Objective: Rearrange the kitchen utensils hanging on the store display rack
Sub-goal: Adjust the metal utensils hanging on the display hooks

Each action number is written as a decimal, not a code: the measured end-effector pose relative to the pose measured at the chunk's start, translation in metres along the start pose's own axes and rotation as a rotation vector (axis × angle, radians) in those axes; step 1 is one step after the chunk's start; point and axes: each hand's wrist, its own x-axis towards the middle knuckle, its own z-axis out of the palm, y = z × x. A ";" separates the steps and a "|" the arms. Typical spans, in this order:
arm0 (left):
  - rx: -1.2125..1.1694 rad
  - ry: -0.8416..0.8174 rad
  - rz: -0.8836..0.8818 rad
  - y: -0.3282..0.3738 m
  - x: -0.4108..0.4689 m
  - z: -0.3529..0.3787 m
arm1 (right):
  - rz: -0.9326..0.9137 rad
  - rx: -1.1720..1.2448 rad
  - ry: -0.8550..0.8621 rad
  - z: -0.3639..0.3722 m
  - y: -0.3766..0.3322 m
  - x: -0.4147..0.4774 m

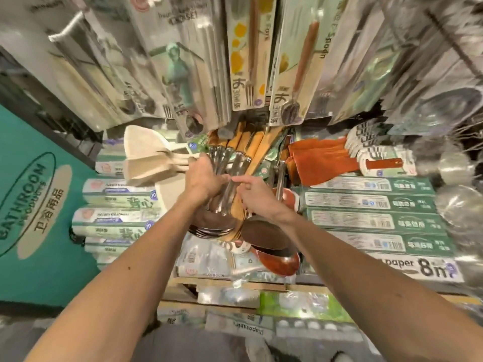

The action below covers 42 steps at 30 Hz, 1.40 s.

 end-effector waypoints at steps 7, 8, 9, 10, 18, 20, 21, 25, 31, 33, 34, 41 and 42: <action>-0.020 -0.007 0.063 -0.004 0.000 -0.001 | -0.032 -0.027 0.014 0.004 0.001 -0.001; -0.029 -0.017 0.066 -0.004 -0.001 -0.002 | -0.039 -0.021 0.019 0.004 0.002 -0.002; -0.044 -0.031 0.065 -0.005 -0.002 -0.003 | -0.042 -0.021 0.025 0.005 0.003 -0.003; -0.061 -0.052 0.061 -0.005 -0.004 -0.004 | -0.044 -0.028 0.033 0.005 0.004 -0.003; -0.153 -0.156 0.074 -0.015 -0.008 -0.013 | -0.108 -0.206 -0.014 0.007 0.004 -0.008; -0.155 -0.175 0.074 -0.016 -0.010 -0.021 | -0.134 -0.318 -0.028 0.010 0.006 -0.007; -0.154 -0.179 0.074 -0.017 -0.013 -0.025 | -0.139 -0.366 -0.034 0.011 0.007 -0.006; -0.146 -0.155 0.109 -0.027 -0.024 -0.038 | -0.139 -0.434 -0.048 0.010 0.006 -0.004; -0.230 -0.187 0.132 -0.048 -0.057 -0.059 | -0.109 -0.388 -0.037 0.015 -0.005 -0.008; -0.240 -0.173 0.160 -0.055 -0.071 -0.068 | -0.056 -0.100 -0.016 0.015 -0.018 -0.017; -0.260 -0.174 0.165 -0.059 -0.078 -0.072 | 0.014 0.114 -0.039 0.016 -0.026 -0.022; -0.458 -0.268 0.032 -0.068 -0.146 -0.082 | 0.274 0.784 -0.253 0.020 -0.063 -0.064; -0.492 -0.273 0.016 -0.067 -0.158 -0.082 | 0.290 0.821 -0.253 0.022 -0.063 -0.070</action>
